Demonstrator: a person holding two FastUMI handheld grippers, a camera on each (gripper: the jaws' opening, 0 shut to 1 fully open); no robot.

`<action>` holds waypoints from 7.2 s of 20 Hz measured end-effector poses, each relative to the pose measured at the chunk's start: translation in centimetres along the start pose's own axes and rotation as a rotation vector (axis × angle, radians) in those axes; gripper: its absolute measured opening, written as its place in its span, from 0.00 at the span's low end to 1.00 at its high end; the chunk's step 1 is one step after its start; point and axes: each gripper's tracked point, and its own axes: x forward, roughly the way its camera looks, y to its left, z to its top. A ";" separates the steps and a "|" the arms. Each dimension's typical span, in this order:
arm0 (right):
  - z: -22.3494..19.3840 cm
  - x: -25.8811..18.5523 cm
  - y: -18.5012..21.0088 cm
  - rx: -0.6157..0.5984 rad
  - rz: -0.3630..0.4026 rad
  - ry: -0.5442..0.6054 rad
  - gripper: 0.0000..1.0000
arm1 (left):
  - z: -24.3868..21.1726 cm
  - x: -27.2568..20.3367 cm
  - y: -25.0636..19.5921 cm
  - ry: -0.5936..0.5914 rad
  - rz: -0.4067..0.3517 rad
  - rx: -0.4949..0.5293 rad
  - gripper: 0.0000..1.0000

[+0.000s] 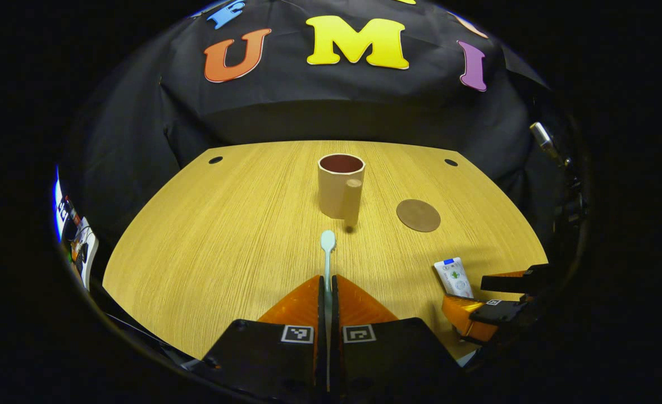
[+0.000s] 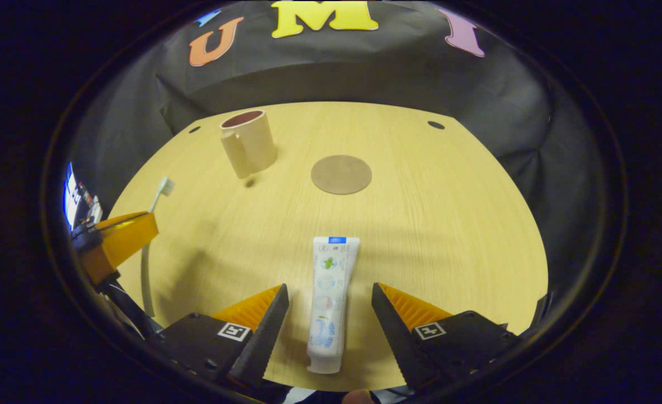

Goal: Put the toothbrush and toothpaste on the desktop into the cup, then pick up the cup and place it on the coaster on the desktop.

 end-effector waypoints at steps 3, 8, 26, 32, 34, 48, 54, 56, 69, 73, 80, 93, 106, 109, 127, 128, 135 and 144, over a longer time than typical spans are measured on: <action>-0.5 1.1 0.0 0.038 -0.005 0.052 0.62 | 0.9 -0.6 0.7 -0.026 0.007 -0.005 0.05; 0.1 1.0 -0.2 0.052 -0.009 0.061 0.34 | 2.7 -1.5 1.4 -0.080 0.010 -0.002 0.05; 7.2 -10.0 -4.3 0.146 0.074 -0.209 0.13 | 24.9 5.5 -1.1 -0.606 -0.107 -0.018 0.05; 4.9 -11.3 -2.7 0.194 0.107 -0.180 0.13 | 26.6 10.6 -2.0 -0.631 -0.140 -0.053 0.05; 4.7 -11.1 -2.1 0.184 0.117 -0.169 0.13 | 27.2 11.3 -1.8 -0.654 -0.135 -0.055 0.05; 5.3 -10.1 -1.7 0.156 0.117 -0.175 0.13 | 24.3 13.6 -2.8 -0.583 -0.169 -0.027 0.21; 6.2 -10.2 -0.4 0.120 0.140 -0.208 0.13 | 24.1 11.8 -1.4 -0.598 -0.134 -0.015 0.99; 6.8 -10.3 -0.2 0.103 0.144 -0.225 0.13 | 24.3 10.6 -0.9 -0.606 -0.114 0.001 0.98; 22.5 -7.8 10.1 -0.043 0.323 -0.473 0.13 | 18.8 -0.4 10.9 -0.528 0.118 -0.070 0.98; 28.3 -5.6 14.7 -0.082 0.385 -0.565 0.13 | 16.5 -3.2 13.2 -0.490 0.172 -0.121 0.98; 30.9 0.2 18.1 -0.098 0.412 -0.583 0.13 | 13.8 -6.0 15.7 -0.451 0.231 -0.128 0.98; 31.3 3.0 18.8 -0.145 0.398 -0.561 0.20 | 12.6 -5.0 15.9 -0.400 0.236 -0.190 0.98; 27.1 2.4 16.9 -0.158 0.400 -0.479 0.43 | 13.0 -4.6 15.0 -0.404 0.218 -0.176 0.99; 26.3 1.8 16.0 -0.166 0.377 -0.481 0.62 | 13.1 -4.7 14.1 -0.409 0.204 -0.166 0.99; 21.9 -13.4 2.7 -0.211 0.274 -0.657 0.95 | 14.5 -4.6 0.8 -0.323 0.035 -0.097 0.98; 21.3 -13.8 1.1 -0.200 0.256 -0.655 0.94 | 14.1 -3.9 -0.4 -0.288 0.018 -0.100 0.99; 18.5 -15.3 -9.3 -0.077 0.111 -0.623 0.94 | 11.4 2.8 -4.1 -0.028 -0.018 -0.121 0.99; 18.2 -15.4 -15.8 0.028 0.007 -0.597 0.94 | 6.4 12.5 -3.8 0.302 0.034 -0.122 0.99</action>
